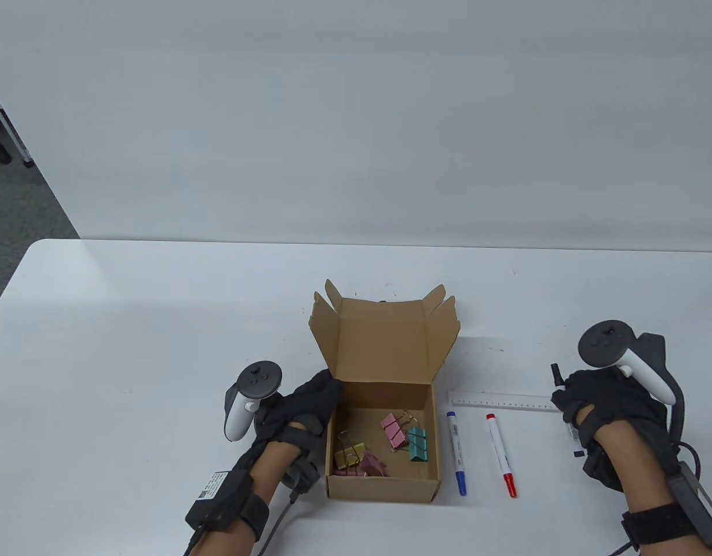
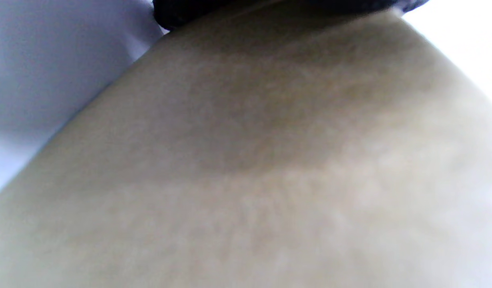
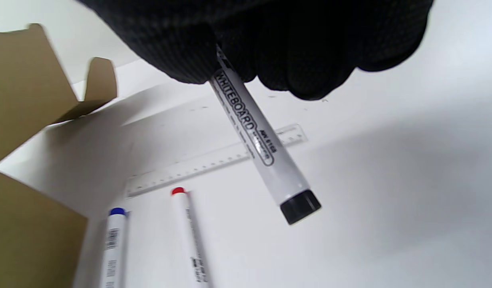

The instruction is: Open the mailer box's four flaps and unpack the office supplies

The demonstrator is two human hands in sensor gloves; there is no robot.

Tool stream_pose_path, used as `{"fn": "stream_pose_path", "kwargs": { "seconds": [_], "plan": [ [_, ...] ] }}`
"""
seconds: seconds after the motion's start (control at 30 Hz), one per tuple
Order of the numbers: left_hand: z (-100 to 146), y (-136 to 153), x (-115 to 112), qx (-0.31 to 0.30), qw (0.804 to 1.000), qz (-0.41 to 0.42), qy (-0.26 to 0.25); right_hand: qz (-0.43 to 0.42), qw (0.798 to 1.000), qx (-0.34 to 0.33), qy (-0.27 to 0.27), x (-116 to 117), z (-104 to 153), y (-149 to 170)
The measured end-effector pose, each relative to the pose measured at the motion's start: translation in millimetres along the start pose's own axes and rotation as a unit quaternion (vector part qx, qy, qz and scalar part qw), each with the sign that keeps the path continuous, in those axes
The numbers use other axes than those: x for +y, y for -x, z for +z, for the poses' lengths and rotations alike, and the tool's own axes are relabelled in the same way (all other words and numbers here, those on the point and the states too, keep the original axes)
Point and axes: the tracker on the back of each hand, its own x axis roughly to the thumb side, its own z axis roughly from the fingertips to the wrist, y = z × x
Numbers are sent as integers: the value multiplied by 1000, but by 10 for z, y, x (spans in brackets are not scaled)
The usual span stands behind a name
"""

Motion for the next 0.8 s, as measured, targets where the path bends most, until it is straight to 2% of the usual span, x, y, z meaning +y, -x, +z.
{"fn": "stream_pose_path", "kwargs": {
  "seconds": [0.17, 0.3, 0.63, 0.8],
  "plan": [
    [-3, 0, -2, 0, 1000, 0, 0, -19, 999, 34, -21, 170, -153, 337],
    [-6, 1, -3, 0, 1000, 0, 0, -19, 998, 50, -46, 381, -269, 431],
    [-5, 2, -2, 0, 1000, 0, 0, 10, 994, 71, -86, 800, -552, 330],
    [-5, 2, -2, 0, 1000, 0, 0, 29, 993, 77, -87, 865, -626, 258]
  ]
}}
